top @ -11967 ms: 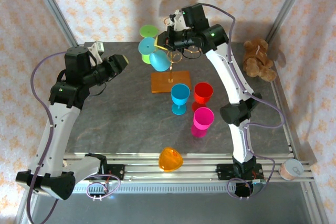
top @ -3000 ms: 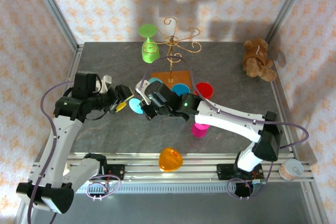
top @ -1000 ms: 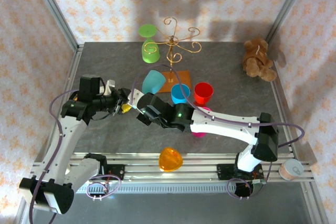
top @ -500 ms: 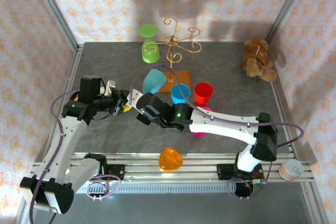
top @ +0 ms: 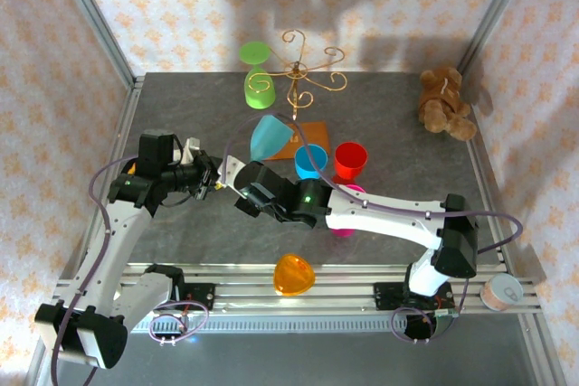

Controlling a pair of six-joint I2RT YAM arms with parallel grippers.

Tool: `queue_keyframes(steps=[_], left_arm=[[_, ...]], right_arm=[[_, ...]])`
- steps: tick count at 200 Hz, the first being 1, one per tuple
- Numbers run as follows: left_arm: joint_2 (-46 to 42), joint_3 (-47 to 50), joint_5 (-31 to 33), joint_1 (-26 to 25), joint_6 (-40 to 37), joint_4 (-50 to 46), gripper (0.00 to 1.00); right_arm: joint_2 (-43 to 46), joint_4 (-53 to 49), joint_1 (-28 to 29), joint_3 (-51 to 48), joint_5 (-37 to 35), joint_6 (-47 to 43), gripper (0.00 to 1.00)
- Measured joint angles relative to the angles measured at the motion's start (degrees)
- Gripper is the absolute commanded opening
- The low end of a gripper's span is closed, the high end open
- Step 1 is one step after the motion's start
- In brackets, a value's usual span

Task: Take the wine glass off the wine glass rack

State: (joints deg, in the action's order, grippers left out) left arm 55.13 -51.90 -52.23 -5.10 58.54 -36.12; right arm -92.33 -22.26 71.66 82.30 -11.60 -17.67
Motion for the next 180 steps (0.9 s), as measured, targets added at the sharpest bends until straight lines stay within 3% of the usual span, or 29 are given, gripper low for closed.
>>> queue_keyframes(steps=[48,132,180], left_arm=[[0.0,0.0,-0.5,0.0,0.2,0.8,0.0],[-2.4,2.1,-1.4,0.0,0.1,2.4,0.0],[-3.7,4.5,-0.5,0.0,-0.1,3.6,0.0]], right_arm=[[-0.1,-0.4,0.2,0.1,0.0,-0.2,0.0],[-0.1,-3.9,0.3,2.2,1.1,1.3,0.01],[-0.1,-5.2,0.3,5.7,1.3,4.9,0.13]])
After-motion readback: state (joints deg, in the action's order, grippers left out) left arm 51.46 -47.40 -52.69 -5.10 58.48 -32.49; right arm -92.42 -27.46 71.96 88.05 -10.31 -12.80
